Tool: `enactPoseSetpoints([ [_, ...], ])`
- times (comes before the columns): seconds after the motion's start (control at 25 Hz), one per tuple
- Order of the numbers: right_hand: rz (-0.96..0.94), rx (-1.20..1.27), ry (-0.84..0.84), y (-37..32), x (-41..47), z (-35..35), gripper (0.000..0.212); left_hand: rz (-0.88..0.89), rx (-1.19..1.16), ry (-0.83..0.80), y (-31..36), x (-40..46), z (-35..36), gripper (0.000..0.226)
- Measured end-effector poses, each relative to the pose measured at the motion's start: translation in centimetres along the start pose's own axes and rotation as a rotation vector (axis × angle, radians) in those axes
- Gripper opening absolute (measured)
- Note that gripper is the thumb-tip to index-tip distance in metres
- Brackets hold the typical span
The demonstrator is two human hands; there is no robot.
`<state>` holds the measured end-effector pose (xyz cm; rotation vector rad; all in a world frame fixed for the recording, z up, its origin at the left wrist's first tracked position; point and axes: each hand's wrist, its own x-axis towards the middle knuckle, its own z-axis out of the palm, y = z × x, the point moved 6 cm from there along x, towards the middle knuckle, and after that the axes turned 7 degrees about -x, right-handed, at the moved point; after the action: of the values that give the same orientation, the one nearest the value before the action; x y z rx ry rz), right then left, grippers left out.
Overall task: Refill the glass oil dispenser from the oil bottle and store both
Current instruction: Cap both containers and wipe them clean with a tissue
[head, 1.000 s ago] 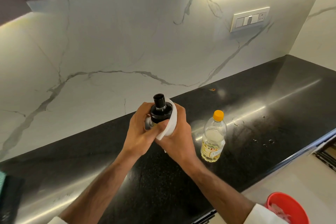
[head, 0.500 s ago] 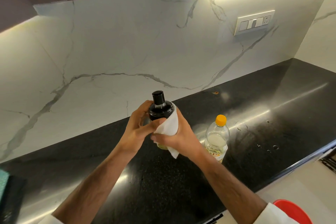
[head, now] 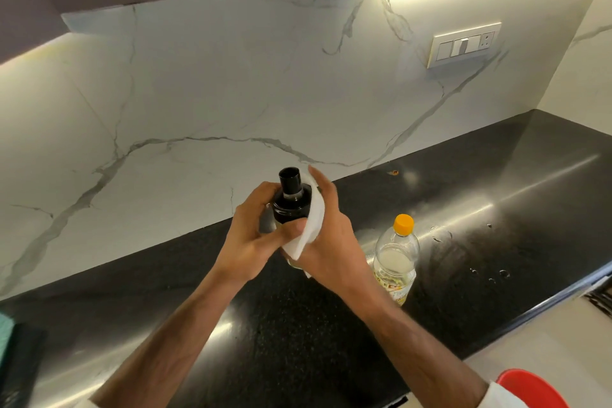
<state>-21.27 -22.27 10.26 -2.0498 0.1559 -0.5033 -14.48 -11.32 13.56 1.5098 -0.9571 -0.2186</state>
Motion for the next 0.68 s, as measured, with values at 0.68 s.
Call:
enactPoseSetpoints([
  [0.68,-0.071,0.306,0.01,0.0,-4.5,3.6,0.062,-0.038,-0.226,0.236,-0.7,-0.5,-0.8,0.061],
])
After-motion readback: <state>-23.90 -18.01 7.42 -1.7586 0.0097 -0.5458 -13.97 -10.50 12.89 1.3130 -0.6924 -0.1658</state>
